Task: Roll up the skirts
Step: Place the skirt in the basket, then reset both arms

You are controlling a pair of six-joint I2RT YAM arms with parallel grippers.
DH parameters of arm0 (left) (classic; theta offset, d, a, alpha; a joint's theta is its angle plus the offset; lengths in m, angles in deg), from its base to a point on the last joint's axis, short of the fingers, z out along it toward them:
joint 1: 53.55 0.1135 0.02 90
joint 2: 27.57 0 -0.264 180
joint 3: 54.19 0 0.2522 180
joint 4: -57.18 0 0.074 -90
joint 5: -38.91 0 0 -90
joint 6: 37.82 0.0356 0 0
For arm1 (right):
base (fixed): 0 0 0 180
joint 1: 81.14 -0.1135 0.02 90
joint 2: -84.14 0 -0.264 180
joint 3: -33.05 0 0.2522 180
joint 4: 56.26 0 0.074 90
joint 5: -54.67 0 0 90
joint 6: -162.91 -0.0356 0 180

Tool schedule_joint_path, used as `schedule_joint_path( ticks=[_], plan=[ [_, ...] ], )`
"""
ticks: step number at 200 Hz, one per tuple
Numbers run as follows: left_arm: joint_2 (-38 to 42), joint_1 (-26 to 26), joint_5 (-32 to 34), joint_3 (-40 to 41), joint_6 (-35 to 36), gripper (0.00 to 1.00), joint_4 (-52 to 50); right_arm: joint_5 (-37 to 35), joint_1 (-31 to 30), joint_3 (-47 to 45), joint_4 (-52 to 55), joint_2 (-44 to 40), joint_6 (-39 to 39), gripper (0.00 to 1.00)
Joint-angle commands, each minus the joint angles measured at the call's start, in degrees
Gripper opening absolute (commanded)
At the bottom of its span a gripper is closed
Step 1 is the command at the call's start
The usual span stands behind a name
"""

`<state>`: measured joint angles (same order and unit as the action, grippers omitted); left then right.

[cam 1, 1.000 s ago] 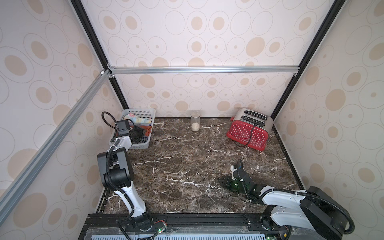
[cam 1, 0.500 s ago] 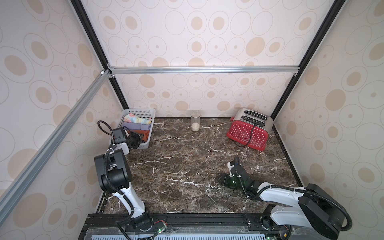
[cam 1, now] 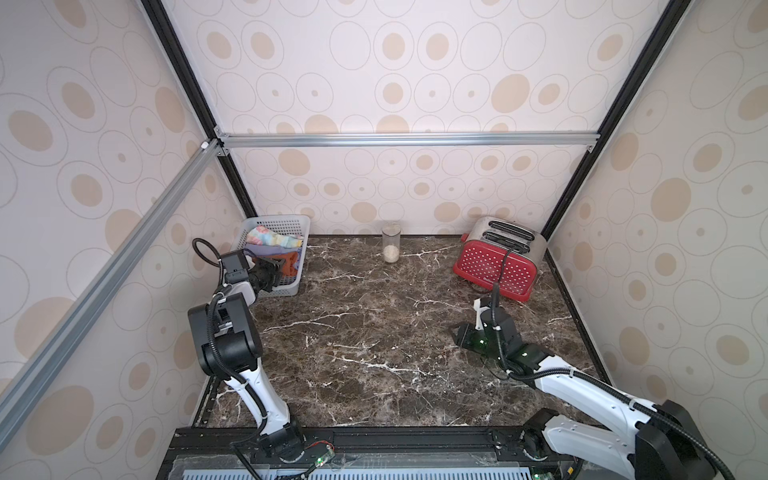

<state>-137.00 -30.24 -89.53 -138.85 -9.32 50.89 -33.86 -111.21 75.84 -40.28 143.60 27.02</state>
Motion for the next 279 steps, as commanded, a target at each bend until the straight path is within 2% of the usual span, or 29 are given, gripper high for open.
schedule_joint_path(
  ticks=[1, 16, 43, 69, 97, 140, 157, 178, 201, 219, 240, 257, 279],
  plan=[
    [-1.5, -0.3, 2.0, -1.2, 4.3, 0.59, -8.4, -3.4, 2.6, 1.6, 6.1, -3.1, 2.5, 0.42],
    [-0.2, -0.2, 3.0, -2.6, 6.6, 0.69, -13.8, -4.9, 4.0, 2.3, 7.5, -4.3, 3.0, 0.43],
    [2.4, -0.3, 3.5, -2.3, 8.4, 0.76, -18.2, -5.4, 5.9, 3.9, 8.4, -4.2, 3.7, 0.44],
    [5.8, -0.3, 4.7, 0.4, 9.5, 0.90, -18.5, -6.0, 6.3, 5.9, 9.0, -2.4, 4.4, 0.44],
    [7.6, -0.2, 5.7, -3.3, 12.0, 0.98, -21.6, -6.6, 6.7, 7.3, 8.8, -1.1, 5.4, 0.44],
    [8.7, -0.3, 8.0, -8.9, 12.4, 0.99, -25.7, -7.2, 8.7, 9.2, 9.5, 0.2, 6.8, 0.45],
    [11.2, -0.5, 14.0, -10.3, 15.7, 0.99, -32.4, -8.2, 10.0, 9.1, 9.6, -0.7, 7.2, 0.47],
    [14.9, -1.1, 23.0, -9.6, 18.1, 0.99, -38.3, -9.3, 11.7, 8.7, 9.4, -1.7, 7.5, 0.55],
    [19.6, -3.0, 29.3, -8.0, 21.5, 0.99, -40.2, -10.0, 13.7, 8.6, 10.0, -2.1, 7.3, 0.58],
    [23.6, -5.3, 35.3, -8.0, 23.7, 0.99, -42.5, -10.8, 17.7, 8.3, 10.6, -3.2, 6.8, 0.59],
    [28.1, -7.9, 41.1, -5.6, 24.1, 0.99, -43.0, -12.8, 20.1, 7.6, 10.4, -5.9, 6.4, 0.63],
    [32.2, -8.8, 43.8, -1.9, 21.4, 0.99, -43.3, -15.6, 21.0, 7.3, 10.7, -7.7, 6.8, 0.65],
    [42.0, -13.7, 45.6, 9.8, 21.8, 0.99, -33.1, -21.5, 21.2, 6.1, 10.9, -9.8, 8.8, 0.72]
  ],
)
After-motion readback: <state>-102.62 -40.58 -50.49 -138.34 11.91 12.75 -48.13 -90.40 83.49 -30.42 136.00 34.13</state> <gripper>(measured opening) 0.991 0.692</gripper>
